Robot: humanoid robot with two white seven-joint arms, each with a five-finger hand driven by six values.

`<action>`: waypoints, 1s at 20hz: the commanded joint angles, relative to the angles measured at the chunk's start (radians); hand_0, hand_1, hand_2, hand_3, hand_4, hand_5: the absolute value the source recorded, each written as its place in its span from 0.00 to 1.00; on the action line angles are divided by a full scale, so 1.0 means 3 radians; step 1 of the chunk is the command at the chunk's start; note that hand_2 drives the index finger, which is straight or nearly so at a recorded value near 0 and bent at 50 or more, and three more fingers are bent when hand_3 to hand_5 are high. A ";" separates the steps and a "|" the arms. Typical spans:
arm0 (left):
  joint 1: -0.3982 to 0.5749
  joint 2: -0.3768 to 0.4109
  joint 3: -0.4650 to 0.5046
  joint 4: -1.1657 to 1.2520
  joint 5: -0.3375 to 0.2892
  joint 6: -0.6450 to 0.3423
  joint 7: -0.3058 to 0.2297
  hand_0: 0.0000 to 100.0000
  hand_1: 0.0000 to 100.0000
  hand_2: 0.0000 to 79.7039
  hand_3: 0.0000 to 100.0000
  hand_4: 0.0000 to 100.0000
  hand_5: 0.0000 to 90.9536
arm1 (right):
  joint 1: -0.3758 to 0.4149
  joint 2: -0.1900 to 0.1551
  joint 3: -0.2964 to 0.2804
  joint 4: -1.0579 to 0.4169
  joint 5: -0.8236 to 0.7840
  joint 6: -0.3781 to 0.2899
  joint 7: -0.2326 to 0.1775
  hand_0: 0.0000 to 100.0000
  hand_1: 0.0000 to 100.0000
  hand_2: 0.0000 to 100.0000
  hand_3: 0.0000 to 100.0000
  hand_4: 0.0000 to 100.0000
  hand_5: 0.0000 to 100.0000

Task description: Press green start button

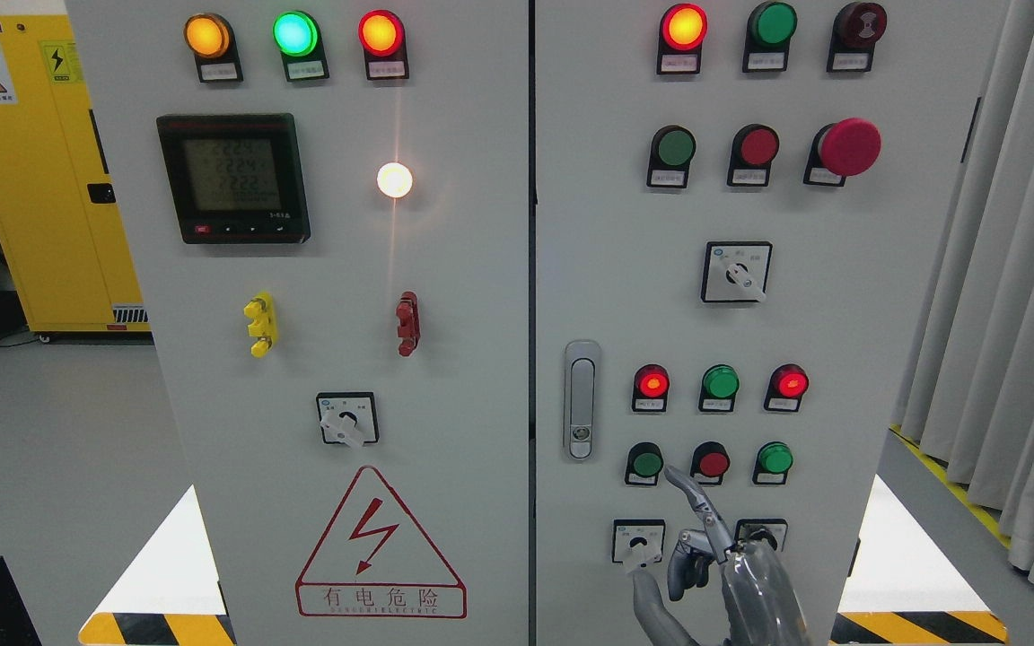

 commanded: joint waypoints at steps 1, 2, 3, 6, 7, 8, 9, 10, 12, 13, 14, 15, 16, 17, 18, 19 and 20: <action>-0.0001 0.0000 0.0000 0.0000 0.0000 -0.0003 0.0001 0.12 0.56 0.00 0.00 0.00 0.00 | 0.0202 0.0067 0.0149 -0.0350 -0.1213 0.0241 0.0171 0.44 0.51 0.00 0.10 0.12 0.12; -0.0001 0.0000 0.0000 0.0000 0.0000 -0.0003 0.0001 0.12 0.56 0.00 0.00 0.00 0.00 | 0.0238 0.0067 0.0169 -0.0386 -0.1361 0.0317 0.0202 0.44 0.48 0.00 0.06 0.11 0.11; 0.0004 0.0000 0.0000 0.0000 0.0000 -0.0003 0.0001 0.12 0.56 0.00 0.00 0.00 0.00 | 0.0254 0.0067 0.0179 -0.0397 -0.1413 0.0359 0.0212 0.40 0.44 0.00 0.03 0.08 0.09; -0.0001 0.0000 0.0000 0.0000 0.0000 -0.0003 0.0001 0.12 0.56 0.00 0.00 0.00 0.00 | 0.0279 0.0067 0.0185 -0.0397 -0.1419 0.0364 0.0207 0.38 0.43 0.00 0.01 0.07 0.07; -0.0001 0.0000 0.0000 0.0000 0.0000 -0.0003 0.0001 0.12 0.56 0.00 0.00 0.00 0.00 | 0.0279 0.0067 0.0185 -0.0397 -0.1419 0.0359 0.0212 0.37 0.43 0.00 0.01 0.07 0.06; -0.0001 0.0000 0.0000 0.0000 0.0000 -0.0003 0.0001 0.12 0.56 0.00 0.00 0.00 0.00 | 0.0279 0.0062 0.0185 -0.0397 -0.1419 0.0364 0.0212 0.37 0.43 0.00 0.01 0.07 0.06; -0.0001 0.0000 0.0000 0.0000 0.0000 -0.0003 0.0001 0.12 0.56 0.00 0.00 0.00 0.00 | 0.0274 0.0062 0.0185 -0.0397 -0.1419 0.0369 0.0218 0.37 0.43 0.00 0.01 0.06 0.06; -0.0001 0.0000 0.0000 0.0000 0.0000 -0.0003 0.0001 0.12 0.56 0.00 0.00 0.00 0.00 | 0.0269 0.0057 0.0185 -0.0397 -0.1419 0.0369 0.0218 0.36 0.43 0.00 0.01 0.06 0.06; -0.0001 0.0000 0.0000 0.0000 0.0000 -0.0003 0.0001 0.12 0.56 0.00 0.00 0.00 0.00 | 0.0269 0.0057 0.0185 -0.0392 -0.1414 0.0369 0.0218 0.36 0.43 0.00 0.01 0.06 0.06; -0.0001 0.0000 0.0000 0.0000 0.0000 -0.0003 0.0001 0.12 0.56 0.00 0.00 0.00 0.00 | 0.0269 0.0057 0.0185 -0.0387 -0.1419 0.0369 0.0218 0.35 0.43 0.00 0.00 0.03 0.04; -0.0001 0.0000 0.0000 0.0000 0.0000 -0.0003 0.0001 0.12 0.56 0.00 0.00 0.00 0.00 | 0.0269 0.0057 0.0180 -0.0387 -0.1419 0.0369 0.0218 0.35 0.43 0.00 0.00 0.03 0.03; -0.0001 0.0000 0.0000 0.0000 0.0000 -0.0003 0.0001 0.12 0.56 0.00 0.00 0.00 0.00 | 0.0269 0.0057 0.0180 -0.0387 -0.1419 0.0369 0.0218 0.35 0.43 0.00 0.00 0.02 0.02; -0.0001 0.0000 0.0000 0.0000 0.0000 -0.0003 0.0001 0.12 0.56 0.00 0.00 0.00 0.00 | 0.0274 0.0057 0.0185 -0.0387 -0.1419 0.0369 0.0218 0.35 0.43 0.00 0.00 0.02 0.02; -0.0001 0.0000 0.0000 0.0000 0.0000 -0.0003 0.0001 0.12 0.56 0.00 0.00 0.00 0.00 | 0.0274 0.0057 0.0185 -0.0387 -0.1419 0.0369 0.0218 0.35 0.43 0.00 0.00 0.02 0.02; -0.0001 0.0000 0.0000 0.0000 0.0000 -0.0003 0.0001 0.12 0.56 0.00 0.00 0.00 0.00 | 0.0274 0.0057 0.0185 -0.0387 -0.1419 0.0369 0.0218 0.35 0.43 0.00 0.00 0.02 0.02; -0.0001 0.0000 0.0000 0.0000 0.0000 -0.0003 0.0001 0.12 0.56 0.00 0.00 0.00 0.00 | 0.0274 0.0062 0.0185 -0.0387 -0.1419 0.0369 0.0218 0.34 0.43 0.00 0.00 0.02 0.02; -0.0001 0.0000 0.0000 0.0000 0.0000 -0.0003 0.0001 0.12 0.56 0.00 0.00 0.00 0.00 | 0.0274 0.0057 0.0185 -0.0387 -0.1419 0.0369 0.0218 0.34 0.43 0.00 0.00 0.02 0.02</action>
